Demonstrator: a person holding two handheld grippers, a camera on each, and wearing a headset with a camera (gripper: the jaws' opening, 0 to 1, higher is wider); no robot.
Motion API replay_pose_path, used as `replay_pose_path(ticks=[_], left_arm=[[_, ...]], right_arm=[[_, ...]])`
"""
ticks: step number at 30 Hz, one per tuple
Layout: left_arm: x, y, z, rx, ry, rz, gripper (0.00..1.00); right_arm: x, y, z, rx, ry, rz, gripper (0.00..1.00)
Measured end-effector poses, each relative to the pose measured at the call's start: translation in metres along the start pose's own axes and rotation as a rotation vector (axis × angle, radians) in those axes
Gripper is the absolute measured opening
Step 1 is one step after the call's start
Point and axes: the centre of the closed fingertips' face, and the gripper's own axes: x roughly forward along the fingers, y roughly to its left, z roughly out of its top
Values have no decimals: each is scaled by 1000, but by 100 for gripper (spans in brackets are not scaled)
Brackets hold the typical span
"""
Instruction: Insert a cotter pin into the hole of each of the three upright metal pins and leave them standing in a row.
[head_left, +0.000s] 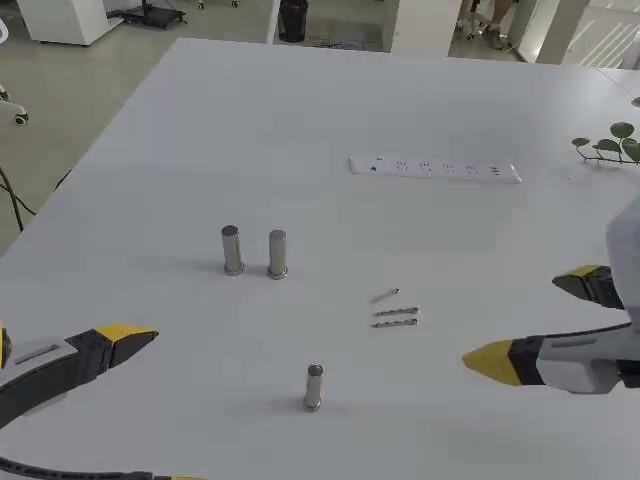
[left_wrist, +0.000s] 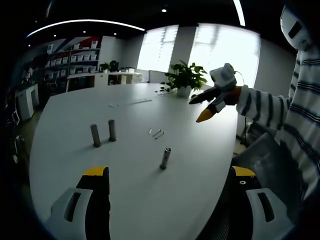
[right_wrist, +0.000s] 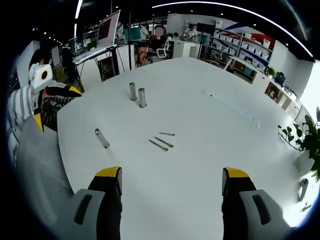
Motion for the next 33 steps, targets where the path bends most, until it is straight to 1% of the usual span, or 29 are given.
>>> replay_pose_path(ticks=[8,11,14,15,16,17,19,21,23,26,29,30,31,33], left_arm=[[1,-8,-6,-23,5,1,99],[1,-10,-7,-27,6,4,99],[0,-10,-7,-36,3,13,99],[-1,-10,-6,-40,1,16,99],[-1,-10,-6,-43,0,18,99],[-2,-11,-6,-44,-2,20,99],[-4,-12,-5,-47,-6,26,97],[-5,-11,-4,-50,-10,33,97],[-6,-10,-4,-51,-12,39,97],[-7,-9,-5,-55,-15,45,97],[-7,-9,-6,-53,-13,50,97],[-8,-10,-6,-54,-13,51,97],[-8,-9,-6,-54,-14,51,97],[-9,-9,-7,-55,-14,50,97]], right_arm=[[12,-6,10,-82,22,31,75],[18,-6,11,-123,55,62,70],[26,-9,14,-181,78,79,68],[29,-9,14,-199,94,90,67],[32,-10,15,-206,98,92,67],[34,-11,16,-218,102,94,67],[38,-16,21,-283,104,80,63],[43,-15,24,-289,103,97,61],[50,-16,25,-288,116,115,58],[58,-19,30,-334,117,120,49],[69,-18,33,-326,130,158,49],[71,-18,33,-334,134,165,49],[77,-21,32,-345,139,169,49],[85,-23,31,-382,164,175,48]])
